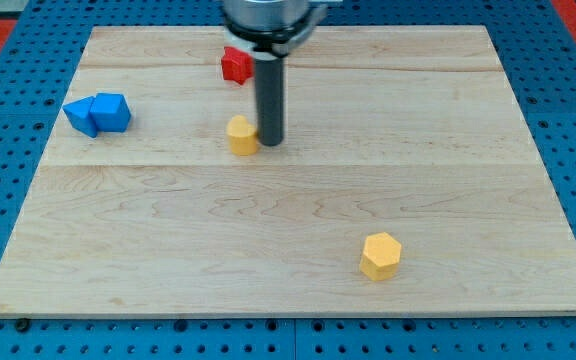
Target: Move your arm towards yellow hexagon
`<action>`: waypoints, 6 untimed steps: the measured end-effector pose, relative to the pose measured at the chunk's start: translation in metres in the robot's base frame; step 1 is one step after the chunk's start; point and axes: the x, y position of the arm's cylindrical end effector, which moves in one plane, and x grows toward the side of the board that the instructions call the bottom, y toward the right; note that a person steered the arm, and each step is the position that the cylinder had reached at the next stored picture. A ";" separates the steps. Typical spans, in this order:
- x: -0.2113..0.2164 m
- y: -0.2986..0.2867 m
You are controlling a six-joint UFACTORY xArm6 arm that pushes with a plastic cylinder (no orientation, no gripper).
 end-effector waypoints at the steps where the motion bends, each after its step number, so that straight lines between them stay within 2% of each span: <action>1: 0.000 -0.049; 3: 0.000 -0.131; 4: 0.011 -0.106; 6: 0.068 0.069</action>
